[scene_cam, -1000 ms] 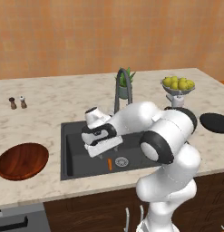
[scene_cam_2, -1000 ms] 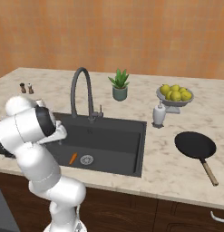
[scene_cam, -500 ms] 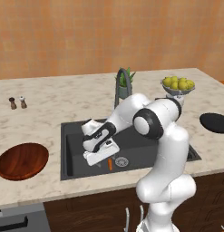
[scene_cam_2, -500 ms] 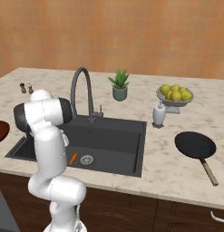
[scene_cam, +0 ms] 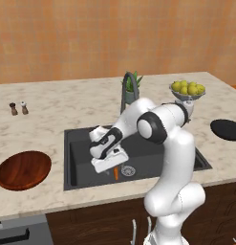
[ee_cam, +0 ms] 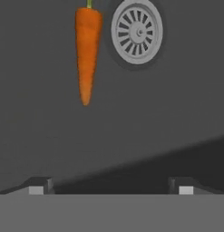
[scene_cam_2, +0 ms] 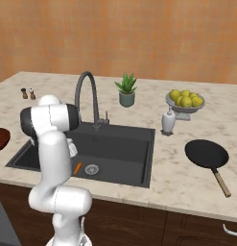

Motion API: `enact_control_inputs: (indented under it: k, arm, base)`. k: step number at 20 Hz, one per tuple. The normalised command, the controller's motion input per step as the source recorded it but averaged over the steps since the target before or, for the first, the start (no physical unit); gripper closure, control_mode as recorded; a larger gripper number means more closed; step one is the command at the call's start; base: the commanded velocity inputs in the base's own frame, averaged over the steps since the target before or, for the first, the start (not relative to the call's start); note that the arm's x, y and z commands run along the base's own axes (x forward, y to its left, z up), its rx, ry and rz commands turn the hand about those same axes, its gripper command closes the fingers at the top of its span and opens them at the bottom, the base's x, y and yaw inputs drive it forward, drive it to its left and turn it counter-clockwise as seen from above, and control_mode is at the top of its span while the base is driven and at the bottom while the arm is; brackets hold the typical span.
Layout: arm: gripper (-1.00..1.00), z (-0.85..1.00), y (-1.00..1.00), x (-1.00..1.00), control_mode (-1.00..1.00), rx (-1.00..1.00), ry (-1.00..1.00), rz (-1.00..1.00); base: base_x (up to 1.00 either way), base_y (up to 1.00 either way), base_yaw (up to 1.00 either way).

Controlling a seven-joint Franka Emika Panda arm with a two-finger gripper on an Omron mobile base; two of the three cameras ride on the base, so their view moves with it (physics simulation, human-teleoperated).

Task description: Pick the carrot from the sink and place it in the bowl. Then pick the bowl and place it in the microwave. Then close the microwave door and press the start button.

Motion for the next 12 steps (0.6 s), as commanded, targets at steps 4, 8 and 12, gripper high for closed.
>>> enact_control_inputs:
  k: [4, 8, 12]
  arm:
    - [-1.0, -0.36, -0.35, 0.15, -1.0, 0.0, -0.03, -0.14]
    - [-1.0, -0.44, -0.09, 0.14, -1.0, -0.01, -0.03, -0.11]
    - [-1.0, -0.35, 0.0, 0.24, -1.0, 0.0, -0.06, -0.09]
  base:
    - [0.0, 0.0, 0.0]
    - [0.0, 0.0, 0.0]
    - [0.0, 0.0, 0.0]
